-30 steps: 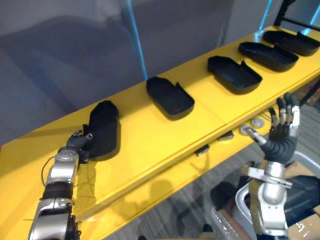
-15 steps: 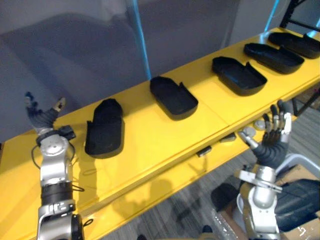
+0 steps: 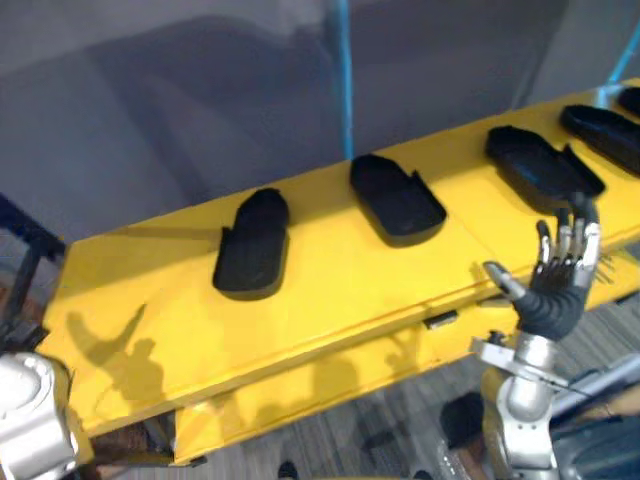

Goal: Walk over and take plastic housings, then place them on the shelf

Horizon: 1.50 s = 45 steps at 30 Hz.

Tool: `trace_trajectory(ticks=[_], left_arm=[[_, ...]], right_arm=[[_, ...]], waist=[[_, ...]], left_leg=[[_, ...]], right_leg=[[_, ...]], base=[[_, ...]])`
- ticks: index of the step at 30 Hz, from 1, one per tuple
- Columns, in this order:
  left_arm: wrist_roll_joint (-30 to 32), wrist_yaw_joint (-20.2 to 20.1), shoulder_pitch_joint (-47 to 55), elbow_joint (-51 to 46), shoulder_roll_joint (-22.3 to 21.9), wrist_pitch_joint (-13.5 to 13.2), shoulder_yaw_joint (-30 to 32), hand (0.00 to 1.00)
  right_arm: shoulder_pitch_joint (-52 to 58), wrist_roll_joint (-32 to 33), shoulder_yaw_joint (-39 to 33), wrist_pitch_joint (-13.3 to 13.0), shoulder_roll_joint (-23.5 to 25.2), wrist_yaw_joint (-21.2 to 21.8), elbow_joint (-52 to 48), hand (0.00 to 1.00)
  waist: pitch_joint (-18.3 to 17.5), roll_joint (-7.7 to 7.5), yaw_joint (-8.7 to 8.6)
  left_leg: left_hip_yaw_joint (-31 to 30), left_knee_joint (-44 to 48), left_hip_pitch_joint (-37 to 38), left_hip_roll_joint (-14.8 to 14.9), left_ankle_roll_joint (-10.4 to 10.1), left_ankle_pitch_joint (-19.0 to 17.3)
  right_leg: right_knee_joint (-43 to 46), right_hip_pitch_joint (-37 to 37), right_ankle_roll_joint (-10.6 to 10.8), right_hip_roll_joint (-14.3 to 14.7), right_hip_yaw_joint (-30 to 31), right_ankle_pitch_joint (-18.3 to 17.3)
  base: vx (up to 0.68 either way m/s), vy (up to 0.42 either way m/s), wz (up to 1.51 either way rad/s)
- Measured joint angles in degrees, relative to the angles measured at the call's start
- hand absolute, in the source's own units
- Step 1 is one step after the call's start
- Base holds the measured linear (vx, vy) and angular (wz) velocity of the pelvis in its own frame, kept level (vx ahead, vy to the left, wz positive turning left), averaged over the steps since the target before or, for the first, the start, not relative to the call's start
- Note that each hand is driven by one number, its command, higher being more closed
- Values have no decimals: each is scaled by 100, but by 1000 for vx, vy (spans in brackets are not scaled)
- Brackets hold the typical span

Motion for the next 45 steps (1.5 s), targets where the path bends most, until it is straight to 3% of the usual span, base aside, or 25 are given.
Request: trace_trajectory(ticks=[2, 10, 13, 15, 17, 18, 24, 28, 31, 35, 37, 45], left_arm=[[8, 143, 404, -6, -284, -88, 367, 0], [-108, 77, 1086, 740, -656, -327, 796, 0], [-436, -247, 1061, 1108, -1005, -747, 851, 0], [-759, -653, 1058, 1098, -1152, -1185, 803, 0], [-966, -958, 1056, 926, -1221, -1477, 603, 0], [-1384, -1773, 901, -616, -1445, -2067, -306, 0], [-1384, -1782, 912, -645, -1448, -2067, -473, 0], [-1372, -1966, 959, -964, -1582, -1970, -1028, 0], [-1328, -2212, 950, -1080, -1564, -1776, -1702, 0], [-1049, -2740, 760, -1081, -1552, -1264, -2851, 0], [-863, -3170, 437, -1007, -1507, -828, -3254, 0], [-925, -3546, -337, -224, -810, 122, -3490, 0]], right_arm=[[-174, 1, 241, -1, 30, 50, 1, 0], [-608, -6, 905, 37, 118, 172, 137, 0], [-695, -248, 1095, 97, 130, 76, 317, 0], [-726, -431, 1088, 191, 132, -112, 406, 0], [-772, -509, 1069, 215, 128, -223, 438, 0], [-969, -454, 441, 345, 223, -366, 421, 0], [-902, -451, 291, 355, 219, -349, 299, 0], [-591, -357, -241, 356, 214, -255, -157, 0], [-337, -346, -654, 370, 215, -169, -263, 0], [-66, -351, -1253, 443, 198, -116, -508, 0], [-59, -346, -1462, 463, 149, -120, -540, 0], [-41, -470, -1433, 593, -22, 42, -559, 0]], waist=[[-70, -36, 192], [-248, -175, 518], [-314, -250, 584], [-344, -307, 667], [-347, -324, 703], [-161, -433, 518], [-105, -452, 472], [34, -496, 405], [150, -592, 191], [283, -672, 10], [296, -687, -186], [288, -634, -210]], left_leg=[[-40, -5, -8, -16, 0, 0], [-399, -87, -124, -85, -2, 92], [-554, -89, -201, -102, 1, 107], [-625, -90, -212, -113, 0, 108], [-634, -90, -209, -128, 0, 109], [-615, -92, -201, -166, 17, 123], [-615, -91, -196, -171, 23, 128], [-525, -96, -190, -208, 53, 149], [-392, -127, -176, -215, 72, 159], [-137, -142, -168, -219, 142, 118], [7, -145, -145, -210, 127, 140], [358, -148, 25, -94, 110, 155]], right_leg=[[-26, 30, 0, -6, -48, -8], [-11, 144, 16, -31, -451, -93], [111, 129, 30, -51, -617, -197], [180, 136, 32, -66, -665, -255], [221, 133, 42, -91, -674, -276], [300, 121, 45, -145, -661, -281], [326, 112, 44, -153, -642, -281], [446, -4, 41, -216, -508, -281], [594, -165, 19, -260, -266, -291], [651, -321, -49, -284, 34, -332], [660, -395, -40, -281, 167, -326], [684, -393, -8, -180, 406, -246]], base=[[9, -4, 13], [12, -4, 25], [2, -6, 28], [18, -8, 15], [7, -1, 4], [0, 0, 0], [0, 0, 0], [-27, 21, -11], [-49, 41, -25], [-52, 27, -29], [-7, 14, -27], [18, -12, -15]])
